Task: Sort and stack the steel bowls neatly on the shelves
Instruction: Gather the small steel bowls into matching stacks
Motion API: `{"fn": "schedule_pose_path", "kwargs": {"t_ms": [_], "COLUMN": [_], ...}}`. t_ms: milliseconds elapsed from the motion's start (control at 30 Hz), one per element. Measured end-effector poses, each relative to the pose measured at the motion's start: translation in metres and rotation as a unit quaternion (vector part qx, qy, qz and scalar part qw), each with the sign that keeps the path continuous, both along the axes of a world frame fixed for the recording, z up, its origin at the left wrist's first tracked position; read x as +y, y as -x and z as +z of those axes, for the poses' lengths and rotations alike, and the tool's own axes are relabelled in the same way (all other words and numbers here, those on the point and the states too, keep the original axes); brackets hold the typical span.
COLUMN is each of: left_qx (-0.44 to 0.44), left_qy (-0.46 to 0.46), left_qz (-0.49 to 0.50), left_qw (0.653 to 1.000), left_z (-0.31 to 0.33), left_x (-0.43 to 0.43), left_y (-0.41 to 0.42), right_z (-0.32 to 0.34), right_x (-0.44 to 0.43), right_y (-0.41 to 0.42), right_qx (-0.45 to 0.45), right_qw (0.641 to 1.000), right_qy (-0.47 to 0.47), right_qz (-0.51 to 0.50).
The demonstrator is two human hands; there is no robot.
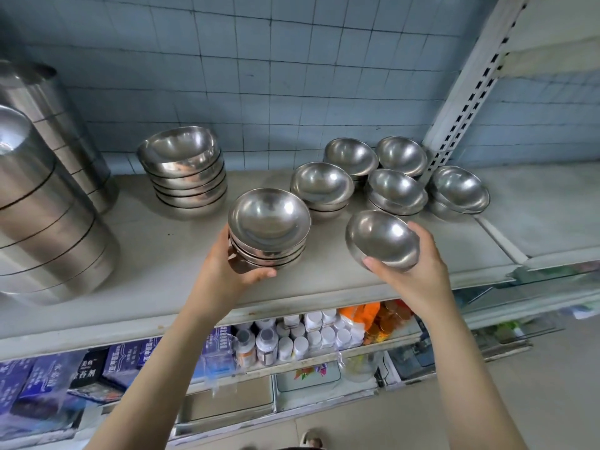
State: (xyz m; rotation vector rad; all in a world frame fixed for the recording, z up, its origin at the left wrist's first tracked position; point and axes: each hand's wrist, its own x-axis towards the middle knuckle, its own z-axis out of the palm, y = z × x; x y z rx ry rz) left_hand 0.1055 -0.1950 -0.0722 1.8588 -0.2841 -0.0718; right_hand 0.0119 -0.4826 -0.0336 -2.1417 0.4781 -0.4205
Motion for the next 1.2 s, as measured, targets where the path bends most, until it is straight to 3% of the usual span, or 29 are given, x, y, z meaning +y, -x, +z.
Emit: {"fn": "schedule_pose_path", "kwargs": {"t_ms": [133, 267, 500, 833, 967, 1067, 1200], "left_qx": [0.004, -0.008, -0.044, -0.026, -0.023, -0.034, -0.045], "left_qy": [-0.026, -0.05, 0.017, 0.097, 0.115, 0.127, 0.135], "left_qz": [0.025, 0.041, -0.001, -0.04, -0.042, -0.029, -0.005], "left_qw": [0.999, 0.998, 0.999, 0.994, 0.992, 0.991, 0.99], "left_z": [0.002, 0.005, 0.006, 0.002, 0.009, 0.012, 0.009], "left_x": [0.016, 0.029, 0.04, 0.046, 0.045, 0.038, 0.03], "left_y": [-0.011, -0.018, -0.014, -0.016, -0.018, -0.019, -0.016], "right_z": [0.031, 0.058, 0.04, 0.033, 0.026, 0.011, -0.005], "right_x": [0.04, 0.094, 0.146, 0.135, 0.096, 0.056, 0.026], "right_y": [-0.013, -0.05, -0.096, -0.099, -0.099, -0.103, -0.117], "right_qx": [-0.055, -0.104, -0.042, -0.015, -0.109, -0.105, -0.098], "right_qw": [0.993, 0.977, 0.971, 0.959, 0.979, 0.991, 0.978], "right_qy": [-0.062, -0.024, 0.031, -0.017, -0.075, -0.006, 0.129], "right_qz": [0.08, 0.182, 0.233, 0.282, 0.155, 0.087, 0.129]}}
